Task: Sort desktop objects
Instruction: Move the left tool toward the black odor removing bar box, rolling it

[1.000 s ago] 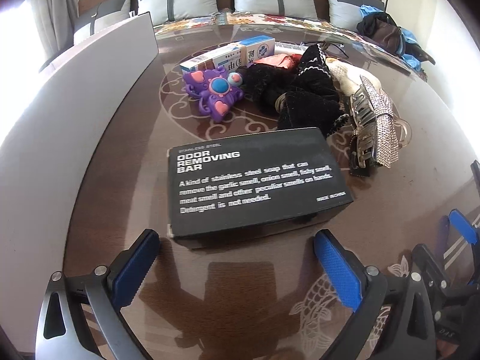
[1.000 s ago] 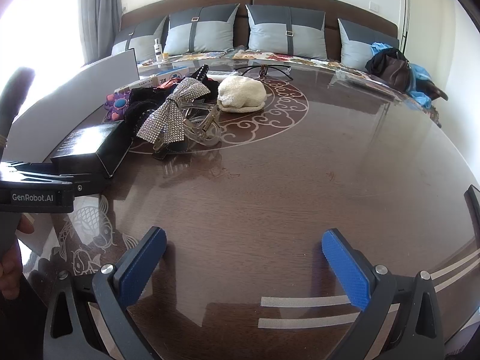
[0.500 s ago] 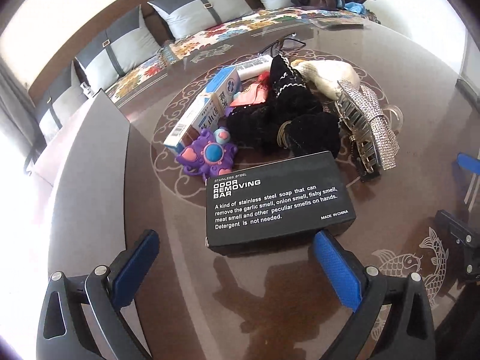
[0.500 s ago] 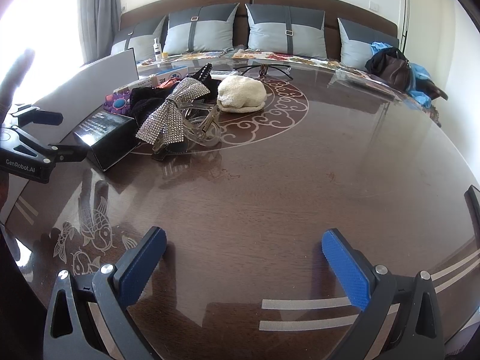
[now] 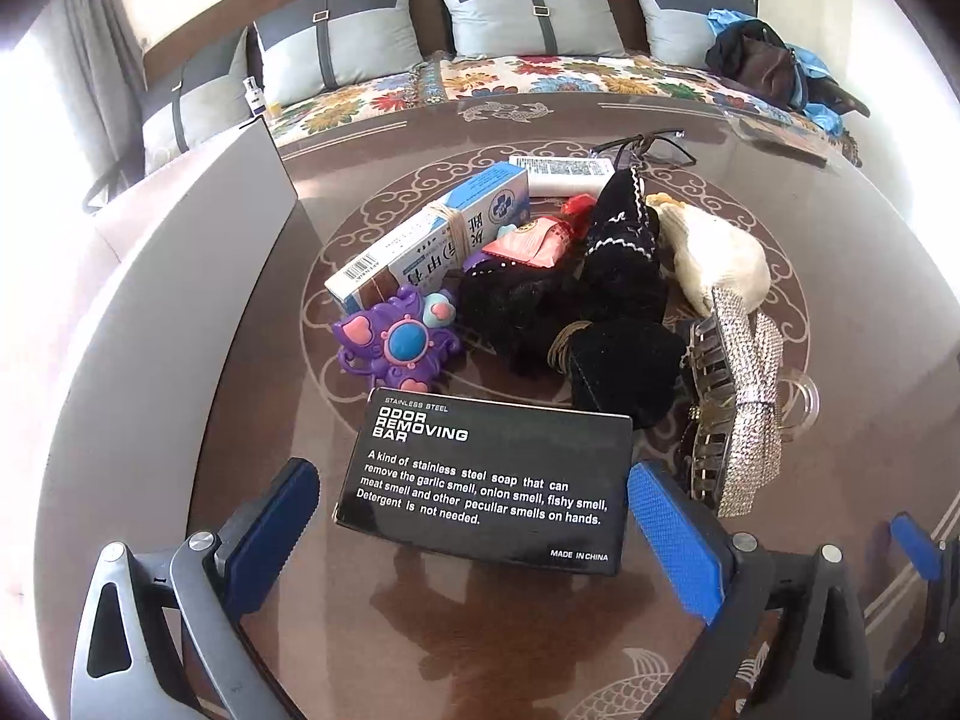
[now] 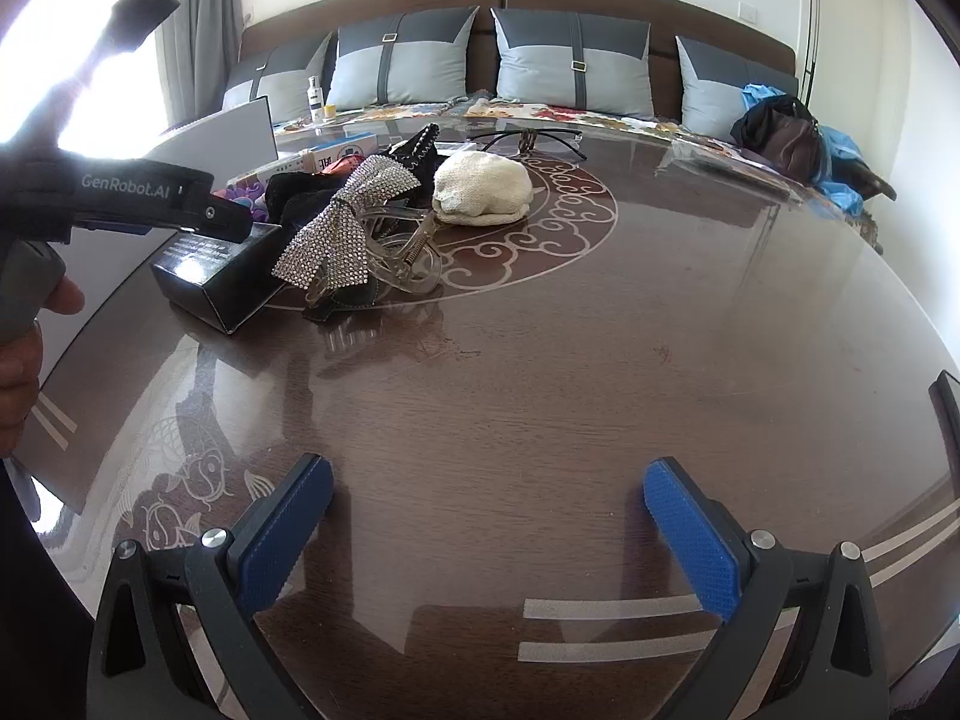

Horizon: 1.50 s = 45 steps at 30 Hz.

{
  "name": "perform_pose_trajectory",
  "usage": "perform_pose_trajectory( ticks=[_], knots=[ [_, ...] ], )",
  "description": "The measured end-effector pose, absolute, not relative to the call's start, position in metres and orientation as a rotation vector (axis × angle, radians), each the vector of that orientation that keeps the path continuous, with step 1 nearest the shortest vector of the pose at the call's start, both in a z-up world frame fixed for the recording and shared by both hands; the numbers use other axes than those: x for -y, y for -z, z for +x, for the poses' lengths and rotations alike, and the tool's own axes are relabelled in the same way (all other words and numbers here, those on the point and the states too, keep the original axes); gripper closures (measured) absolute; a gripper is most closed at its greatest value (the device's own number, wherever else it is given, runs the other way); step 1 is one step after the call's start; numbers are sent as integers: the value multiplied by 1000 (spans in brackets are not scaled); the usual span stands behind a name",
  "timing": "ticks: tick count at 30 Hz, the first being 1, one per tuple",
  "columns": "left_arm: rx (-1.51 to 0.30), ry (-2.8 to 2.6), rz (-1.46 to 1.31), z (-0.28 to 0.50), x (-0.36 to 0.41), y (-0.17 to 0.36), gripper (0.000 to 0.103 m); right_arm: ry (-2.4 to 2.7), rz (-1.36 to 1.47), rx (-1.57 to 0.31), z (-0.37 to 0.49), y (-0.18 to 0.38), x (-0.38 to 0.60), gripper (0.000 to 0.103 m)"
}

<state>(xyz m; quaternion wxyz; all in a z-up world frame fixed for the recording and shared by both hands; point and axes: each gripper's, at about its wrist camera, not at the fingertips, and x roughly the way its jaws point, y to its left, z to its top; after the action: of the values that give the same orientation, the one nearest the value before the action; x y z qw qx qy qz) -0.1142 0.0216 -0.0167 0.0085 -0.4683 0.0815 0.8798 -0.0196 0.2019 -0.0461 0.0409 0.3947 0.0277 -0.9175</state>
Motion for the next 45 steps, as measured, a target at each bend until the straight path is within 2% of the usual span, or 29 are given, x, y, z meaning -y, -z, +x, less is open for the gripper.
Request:
perform_pose_trajectory(
  ticks=[5, 9, 17, 20, 25, 28, 33, 39, 45],
  knots=[
    [-321, -2840, -1438, -95, 1, 12, 0, 2809, 1210, -84, -20, 46, -202, 0],
    [-258, -2876, -1487, -86, 35, 8, 0, 2809, 1220, -82, -22, 46, -201, 0],
    [318, -2813, -1532, -115, 33, -16, 0, 2810, 1223, -81, -22, 46, -201, 0],
    [420, -2859, -1630, -138, 20, -6, 0, 2810, 1222, -81, -22, 46, -201, 0],
    [400, -2891, -1803, -150, 12, 28, 0, 2809, 1214, -81, -22, 46, -201, 0],
    [419, -2897, -1743, -139, 22, 29, 0, 2809, 1214, -81, -22, 46, -201, 0],
    [296, -2909, -1696, -118, 49, 26, 0, 2809, 1214, -80, -22, 47, -202, 0],
    [650, -2854, -1710, -125, 59, 17, 0, 2809, 1221, -81, -23, 47, -202, 0],
    [635, -2930, -1874, -148, 16, 31, 0, 2810, 1211, -81, -22, 48, -202, 0]
  ],
)
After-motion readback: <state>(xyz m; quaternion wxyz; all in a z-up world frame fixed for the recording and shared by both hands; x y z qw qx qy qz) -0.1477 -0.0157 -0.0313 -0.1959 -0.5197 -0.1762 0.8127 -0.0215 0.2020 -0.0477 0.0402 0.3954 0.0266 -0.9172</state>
